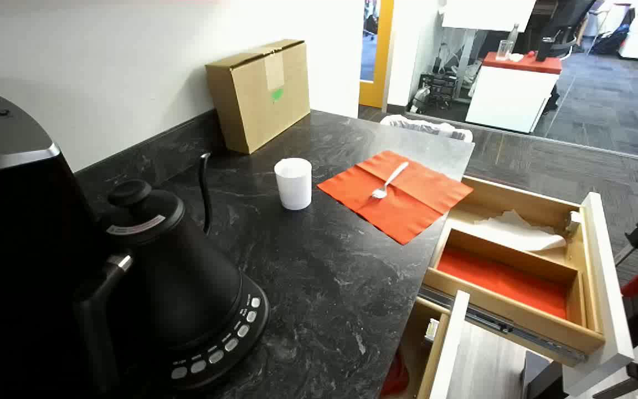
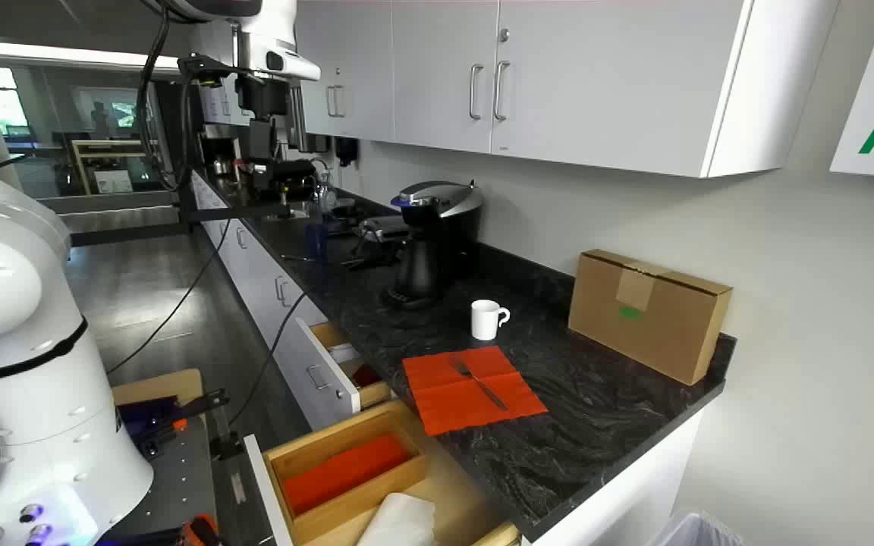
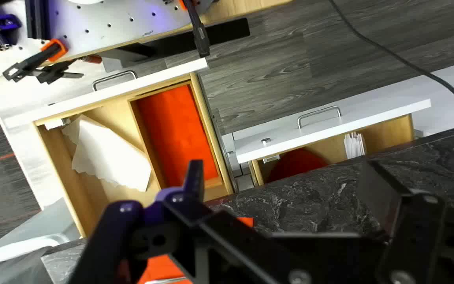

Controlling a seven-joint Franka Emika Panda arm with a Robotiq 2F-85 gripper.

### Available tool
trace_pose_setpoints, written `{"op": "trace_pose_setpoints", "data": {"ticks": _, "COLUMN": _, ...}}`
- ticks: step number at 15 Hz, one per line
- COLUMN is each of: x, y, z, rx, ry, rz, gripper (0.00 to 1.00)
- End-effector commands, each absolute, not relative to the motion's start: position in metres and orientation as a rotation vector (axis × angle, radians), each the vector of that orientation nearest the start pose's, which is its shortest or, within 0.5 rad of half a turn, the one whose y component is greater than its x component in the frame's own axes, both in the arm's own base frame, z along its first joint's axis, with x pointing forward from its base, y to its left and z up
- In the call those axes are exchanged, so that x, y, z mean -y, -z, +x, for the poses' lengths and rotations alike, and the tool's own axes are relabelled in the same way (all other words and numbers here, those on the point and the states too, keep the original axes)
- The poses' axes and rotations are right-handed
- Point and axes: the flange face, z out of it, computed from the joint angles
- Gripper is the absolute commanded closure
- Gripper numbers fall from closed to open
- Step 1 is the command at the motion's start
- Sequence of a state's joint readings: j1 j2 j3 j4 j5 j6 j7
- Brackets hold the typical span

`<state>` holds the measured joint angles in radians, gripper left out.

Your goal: Put the fork in the open drawer on the right

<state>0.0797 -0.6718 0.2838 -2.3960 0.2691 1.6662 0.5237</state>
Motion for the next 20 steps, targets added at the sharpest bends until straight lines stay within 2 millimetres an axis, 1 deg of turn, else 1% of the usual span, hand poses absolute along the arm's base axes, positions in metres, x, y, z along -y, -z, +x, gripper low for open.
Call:
{"op": "trace_pose_setpoints", "data": {"ticks": 1, "x": -0.1625, "y": -0.5322, "z": 0.3121, "rx": -0.403, "ry": -0.161, "rz": -3.057, "gripper": 0.0}}
{"op": "trace_pose_setpoints", "data": {"ticks": 12, "x": -0.1625, "y": -0.5324, "z": 0.3121, "rx": -0.402, "ry": -0.162, "rz": -3.057, "gripper": 0.0}}
{"op": "trace_pose_setpoints", "data": {"ticks": 14, "x": -0.1629, "y": -0.5321, "z": 0.3116, "rx": -0.436, "ry": -0.174, "rz": -3.05, "gripper": 0.0}}
{"op": "trace_pose_setpoints", "data": {"ticks": 18, "x": -0.1623, "y": -0.5323, "z": 0.3127, "rx": -0.483, "ry": -0.125, "rz": -3.058, "gripper": 0.0}}
{"op": "trace_pose_setpoints", "data": {"ticks": 20, "x": -0.1633, "y": -0.5322, "z": 0.3121, "rx": -0.566, "ry": -0.132, "rz": -3.04, "gripper": 0.0}}
